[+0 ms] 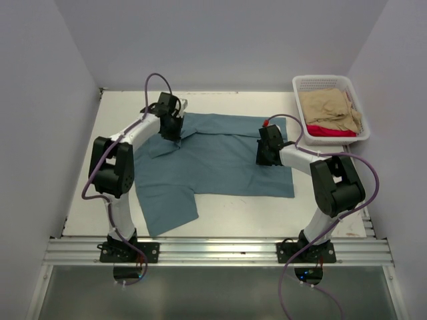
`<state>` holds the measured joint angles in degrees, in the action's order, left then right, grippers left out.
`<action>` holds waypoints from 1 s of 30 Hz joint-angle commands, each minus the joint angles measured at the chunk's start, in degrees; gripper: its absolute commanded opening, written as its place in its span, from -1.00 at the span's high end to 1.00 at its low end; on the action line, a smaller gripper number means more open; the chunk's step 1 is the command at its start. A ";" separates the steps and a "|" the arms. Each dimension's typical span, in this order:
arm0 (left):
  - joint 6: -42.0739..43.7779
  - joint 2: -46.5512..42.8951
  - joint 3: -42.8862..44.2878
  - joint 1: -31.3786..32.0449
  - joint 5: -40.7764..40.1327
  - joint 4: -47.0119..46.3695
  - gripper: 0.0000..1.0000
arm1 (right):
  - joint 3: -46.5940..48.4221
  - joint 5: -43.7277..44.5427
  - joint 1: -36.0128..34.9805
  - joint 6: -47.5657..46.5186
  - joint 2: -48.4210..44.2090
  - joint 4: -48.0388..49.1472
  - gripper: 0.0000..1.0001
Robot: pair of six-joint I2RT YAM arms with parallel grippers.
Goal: Fold and stack the t-shirts
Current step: Fold the tshirt
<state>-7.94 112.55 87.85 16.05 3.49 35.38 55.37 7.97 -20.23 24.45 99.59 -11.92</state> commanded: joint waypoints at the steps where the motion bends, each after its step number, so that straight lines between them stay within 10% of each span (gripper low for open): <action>1: -0.84 -1.99 -2.15 0.73 2.49 0.84 1.00 | -2.55 2.40 0.10 -0.72 1.66 -8.64 1.00; 23: -3.31 -3.05 -5.33 5.13 9.35 -8.13 0.95 | -2.73 2.49 0.19 -0.63 1.13 -8.64 1.00; 30: -5.41 -2.95 -4.97 5.21 -3.01 -3.82 -0.05 | -2.47 2.49 0.19 -0.72 1.31 -8.82 1.00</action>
<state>-11.49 111.63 82.59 21.04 7.44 30.81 55.37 7.97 -20.23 24.45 99.57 -11.92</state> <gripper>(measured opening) 0.492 0.007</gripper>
